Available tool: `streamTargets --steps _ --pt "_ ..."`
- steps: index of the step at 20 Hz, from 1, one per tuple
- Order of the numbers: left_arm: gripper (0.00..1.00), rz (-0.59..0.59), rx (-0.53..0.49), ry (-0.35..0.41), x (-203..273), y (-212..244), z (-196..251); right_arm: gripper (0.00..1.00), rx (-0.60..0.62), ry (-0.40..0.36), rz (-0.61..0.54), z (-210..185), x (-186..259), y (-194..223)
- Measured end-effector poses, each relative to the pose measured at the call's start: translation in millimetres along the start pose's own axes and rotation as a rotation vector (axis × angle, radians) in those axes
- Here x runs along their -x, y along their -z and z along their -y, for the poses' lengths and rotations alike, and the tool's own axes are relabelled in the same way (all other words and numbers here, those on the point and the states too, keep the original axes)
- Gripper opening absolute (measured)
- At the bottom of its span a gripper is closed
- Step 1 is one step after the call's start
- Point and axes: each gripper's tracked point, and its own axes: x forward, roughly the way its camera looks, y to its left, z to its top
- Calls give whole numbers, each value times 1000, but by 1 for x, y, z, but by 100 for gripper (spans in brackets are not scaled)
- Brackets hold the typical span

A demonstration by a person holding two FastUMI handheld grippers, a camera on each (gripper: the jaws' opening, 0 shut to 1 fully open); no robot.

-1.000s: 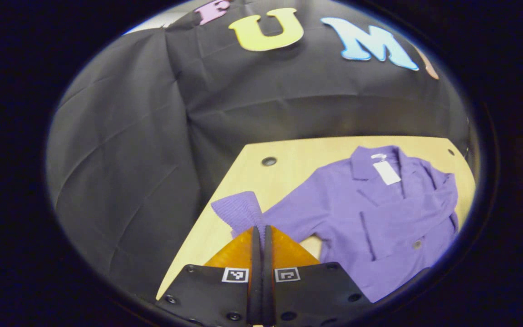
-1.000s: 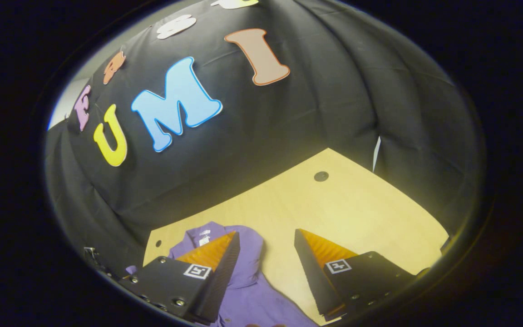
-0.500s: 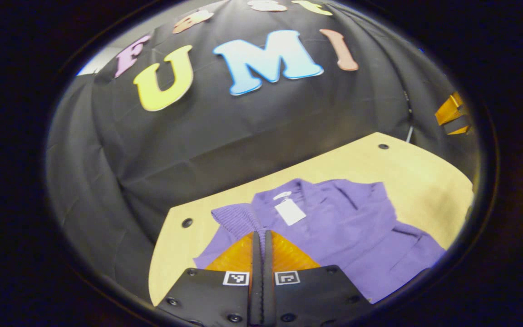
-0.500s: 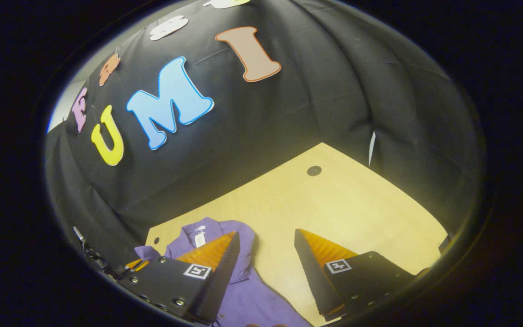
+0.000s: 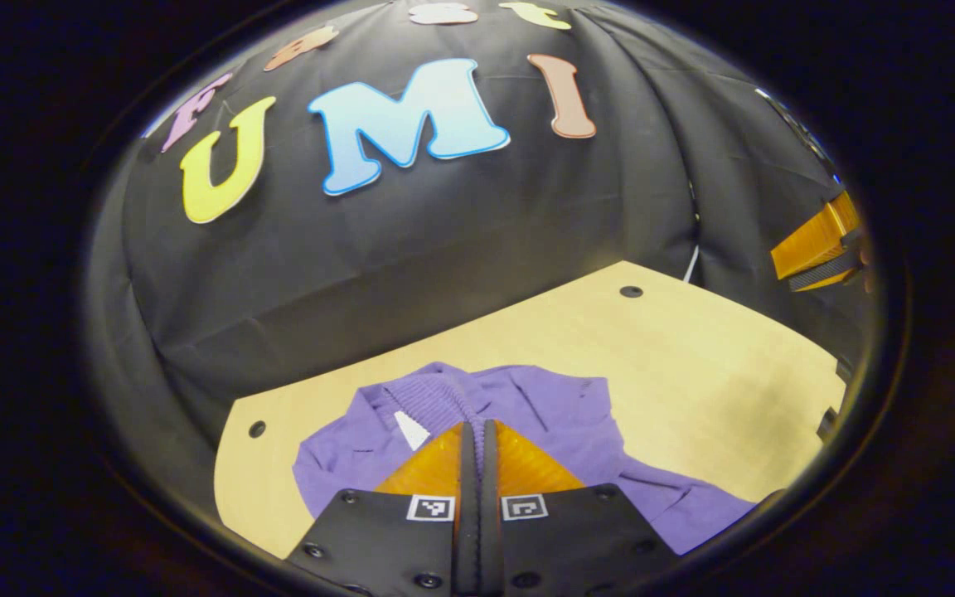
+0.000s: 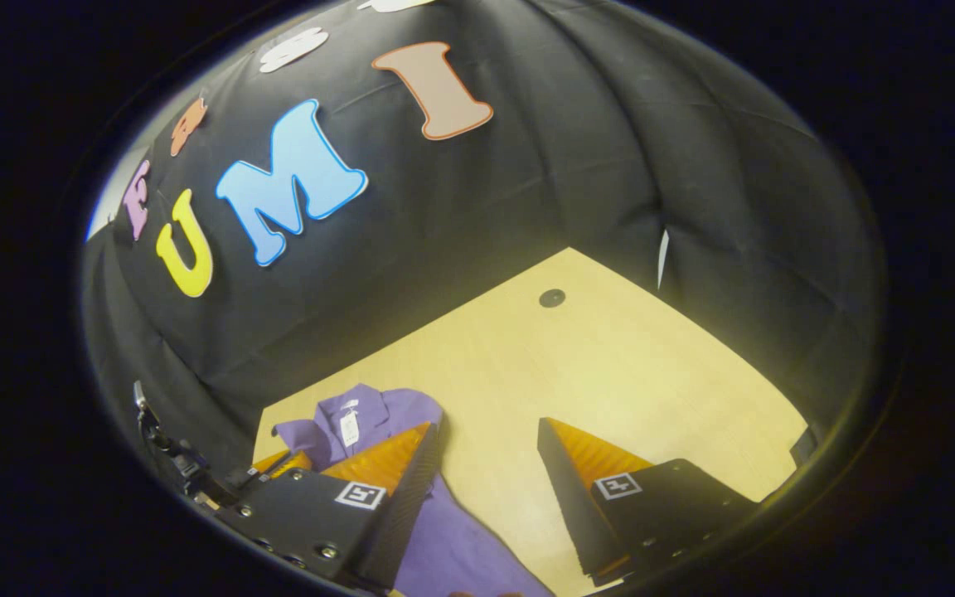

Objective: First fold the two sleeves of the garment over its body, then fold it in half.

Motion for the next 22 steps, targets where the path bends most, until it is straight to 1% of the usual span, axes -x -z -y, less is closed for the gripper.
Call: streamTargets --steps 4,6,8,9,10,12,13,18,19,20,22 --pt "6 -46 22 43 -19 10 34 76 25 14 -25 13 4 5" --pt "6 -88 69 81 -26 21 45 76 33 18 -37 18 5 6" --pt "11 -130 131 119 -30 33 51 77 34 19 -49 22 6 8" --pt "22 -155 151 124 -30 41 53 76 33 18 -55 23 5 10" --pt "45 -179 159 119 -27 45 49 76 32 17 -59 24 4 11" --pt "91 -188 187 119 -26 47 45 77 33 13 -72 23 3 14" --pt "89 -181 198 114 -24 44 43 76 35 10 -78 22 2 17" --pt "91 -189 223 93 2 45 18 77 76 -17 -121 9 0 36" --pt "92 -193 234 84 8 48 8 76 87 -22 -133 6 1 43" --pt "89 -197 243 71 15 54 -3 77 97 -30 -149 3 2 50" --pt "91 -205 243 29 31 69 -30 76 118 -41 -183 -2 3 68"
